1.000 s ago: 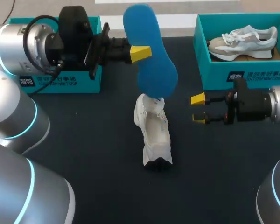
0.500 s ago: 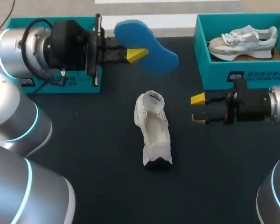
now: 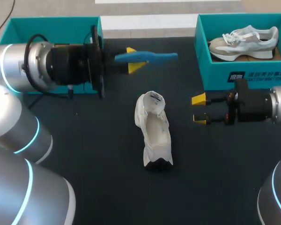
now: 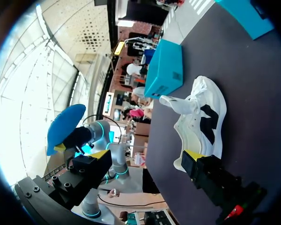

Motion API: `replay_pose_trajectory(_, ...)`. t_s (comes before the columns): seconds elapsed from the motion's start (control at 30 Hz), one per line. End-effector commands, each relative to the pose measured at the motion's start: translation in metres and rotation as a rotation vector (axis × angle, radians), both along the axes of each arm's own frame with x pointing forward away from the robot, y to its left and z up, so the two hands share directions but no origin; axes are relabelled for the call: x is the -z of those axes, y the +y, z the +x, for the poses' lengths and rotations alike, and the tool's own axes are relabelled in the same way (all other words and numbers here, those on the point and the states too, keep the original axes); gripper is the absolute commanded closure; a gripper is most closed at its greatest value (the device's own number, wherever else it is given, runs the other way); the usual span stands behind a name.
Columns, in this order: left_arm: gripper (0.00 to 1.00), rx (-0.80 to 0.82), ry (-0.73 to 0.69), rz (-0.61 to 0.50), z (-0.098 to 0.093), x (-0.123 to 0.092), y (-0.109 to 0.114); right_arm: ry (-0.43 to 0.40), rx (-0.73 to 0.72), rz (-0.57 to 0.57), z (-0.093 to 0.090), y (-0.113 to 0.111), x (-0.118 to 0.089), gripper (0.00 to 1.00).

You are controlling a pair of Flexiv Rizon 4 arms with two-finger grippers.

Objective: Take the shoe out of the shoebox, open the shoe tongue, remove and reinsert the insole, then place the shoe into the shoebox

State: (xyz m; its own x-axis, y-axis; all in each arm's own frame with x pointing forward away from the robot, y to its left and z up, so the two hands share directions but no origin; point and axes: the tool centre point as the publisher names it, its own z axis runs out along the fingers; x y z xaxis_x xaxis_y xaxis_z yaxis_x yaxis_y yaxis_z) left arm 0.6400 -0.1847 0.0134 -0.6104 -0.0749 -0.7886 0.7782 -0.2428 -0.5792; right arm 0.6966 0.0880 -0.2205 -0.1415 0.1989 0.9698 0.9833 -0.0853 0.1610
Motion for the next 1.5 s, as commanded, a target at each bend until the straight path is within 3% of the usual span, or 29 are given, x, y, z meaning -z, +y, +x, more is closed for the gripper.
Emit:
replay_pose_trajectory(0.03, 1.0, -0.034, -0.103, -0.053, -0.005, 0.023, 0.016, 0.001, 0.001, -0.002, 0.0, 0.001, 0.0, 0.0)
replay_pose_trajectory(0.37, 1.0, -0.061, -0.398, -0.045, 0.008, 0.068, 0.024, 0.001, 0.001, -0.002, 0.0, 0.001, 0.0, 0.0)
replay_pose_trajectory(0.83, 1.0, -0.108, -0.628, 0.004, 0.009, 0.117, 0.032, 0.001, 0.001, -0.002, 0.0, 0.001, 0.0, 0.0)
replay_pose_trajectory(1.5, 1.0, -0.261, -0.734, 0.096, 0.011, 0.171, 0.026, 0.001, 0.001, -0.002, 0.0, 0.001, 0.0, 0.0)
